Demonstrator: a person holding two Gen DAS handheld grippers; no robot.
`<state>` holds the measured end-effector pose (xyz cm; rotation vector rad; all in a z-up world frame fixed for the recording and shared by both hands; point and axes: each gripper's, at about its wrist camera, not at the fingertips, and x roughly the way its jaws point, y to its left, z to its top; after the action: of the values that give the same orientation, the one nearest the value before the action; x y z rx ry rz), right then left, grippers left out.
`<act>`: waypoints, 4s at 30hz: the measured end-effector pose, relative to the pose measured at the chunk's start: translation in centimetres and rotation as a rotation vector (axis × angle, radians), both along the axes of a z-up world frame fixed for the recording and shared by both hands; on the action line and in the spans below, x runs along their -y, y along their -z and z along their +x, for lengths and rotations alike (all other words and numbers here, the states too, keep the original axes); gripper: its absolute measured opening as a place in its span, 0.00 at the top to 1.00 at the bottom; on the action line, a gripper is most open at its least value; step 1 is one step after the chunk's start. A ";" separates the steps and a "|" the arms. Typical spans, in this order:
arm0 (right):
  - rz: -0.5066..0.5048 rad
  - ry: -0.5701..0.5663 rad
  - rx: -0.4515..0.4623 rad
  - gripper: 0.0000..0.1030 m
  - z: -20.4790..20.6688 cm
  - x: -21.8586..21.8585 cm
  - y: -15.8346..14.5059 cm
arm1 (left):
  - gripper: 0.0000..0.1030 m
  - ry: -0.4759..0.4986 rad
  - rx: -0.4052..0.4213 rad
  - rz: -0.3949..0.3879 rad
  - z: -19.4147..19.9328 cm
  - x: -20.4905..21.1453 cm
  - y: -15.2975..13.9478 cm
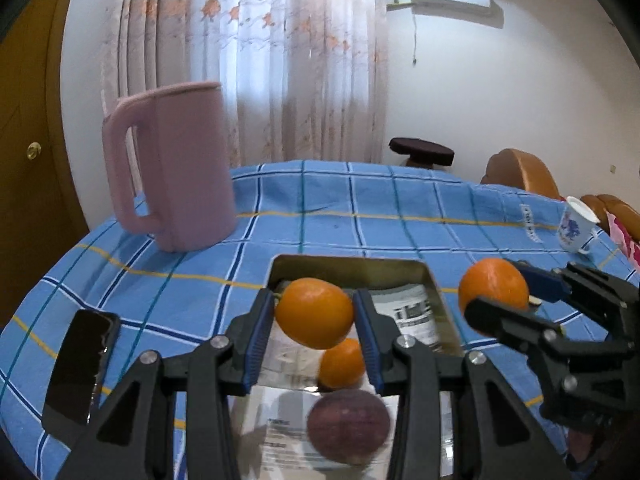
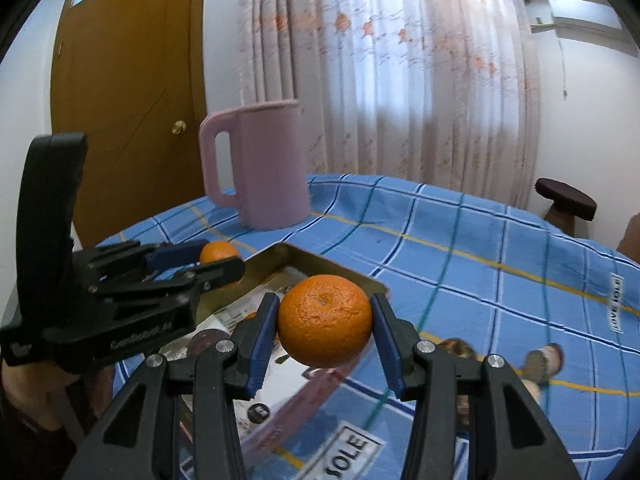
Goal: Organize fruits
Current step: 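Open the left gripper over the tin while the right releases its orange inside, then grasp a brown bulb fruit with the left gripper while the right grasps a small brown round fruit, then lift both held brown fruits and carry them toward the tin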
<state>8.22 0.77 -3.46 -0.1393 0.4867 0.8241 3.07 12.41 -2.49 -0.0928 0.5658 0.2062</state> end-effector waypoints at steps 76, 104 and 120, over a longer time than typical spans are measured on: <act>-0.128 0.352 -0.217 0.72 3.8 16.0 4.7 | 0.61 0.402 -0.283 -0.054 9.1 17.3 5.0; -0.026 0.314 -0.057 0.72 0.9 16.7 2.8 | 0.61 0.361 -0.031 -0.006 4.7 16.8 2.0; 0.015 0.304 0.024 0.72 -0.6 17.1 2.0 | 0.61 0.336 0.055 0.032 3.2 17.0 1.2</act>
<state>7.62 -16.30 -5.43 -0.0588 0.4656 0.5278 6.32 -4.64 -3.69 0.0287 0.5147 -0.1137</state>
